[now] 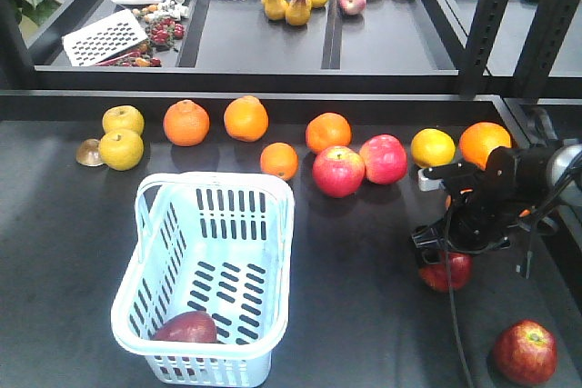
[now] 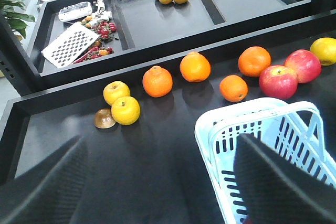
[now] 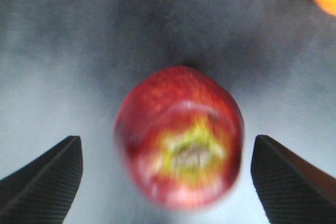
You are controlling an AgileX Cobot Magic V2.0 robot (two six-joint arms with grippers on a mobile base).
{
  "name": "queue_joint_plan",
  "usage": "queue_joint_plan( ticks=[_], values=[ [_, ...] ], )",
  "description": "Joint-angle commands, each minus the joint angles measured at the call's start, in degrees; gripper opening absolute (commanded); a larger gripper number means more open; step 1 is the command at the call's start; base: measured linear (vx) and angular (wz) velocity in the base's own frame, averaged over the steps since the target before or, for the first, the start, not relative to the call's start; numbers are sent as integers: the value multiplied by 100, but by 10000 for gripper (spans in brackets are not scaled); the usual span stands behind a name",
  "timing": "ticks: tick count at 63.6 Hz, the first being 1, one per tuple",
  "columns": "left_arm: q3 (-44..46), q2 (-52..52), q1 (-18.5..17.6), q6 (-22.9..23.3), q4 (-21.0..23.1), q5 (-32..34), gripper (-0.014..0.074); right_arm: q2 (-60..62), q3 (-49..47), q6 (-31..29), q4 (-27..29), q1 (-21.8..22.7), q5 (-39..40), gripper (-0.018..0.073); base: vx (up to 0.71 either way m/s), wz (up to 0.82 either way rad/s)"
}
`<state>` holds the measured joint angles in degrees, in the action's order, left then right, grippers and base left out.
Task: Pick three apples into basket with both arms
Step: 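Close the right gripper on the red apple and lift it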
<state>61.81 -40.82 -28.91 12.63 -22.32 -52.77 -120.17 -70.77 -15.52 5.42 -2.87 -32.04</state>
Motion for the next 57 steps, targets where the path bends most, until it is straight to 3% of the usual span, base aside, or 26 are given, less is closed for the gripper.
queue_joint_plan(
  ticks=[1, 20, 39, 57],
  values=[
    [139, 3, -7, 49, -104, 354, 543, 143, -138, -19, -29, 20, 266, 610, 0, 0],
    [139, 3, -7, 49, -104, 354, 543, -134, -138, 64, -29, 20, 303, 544, 0, 0],
    [139, 3, -7, 49, -104, 348, 543, -11, -138, 69, 47, 20, 249, 230, 0, 0],
    [139, 3, -7, 49, -104, 343, 543, 745, -138, 120, 216, -6, -136, 218, 0, 0]
  ],
)
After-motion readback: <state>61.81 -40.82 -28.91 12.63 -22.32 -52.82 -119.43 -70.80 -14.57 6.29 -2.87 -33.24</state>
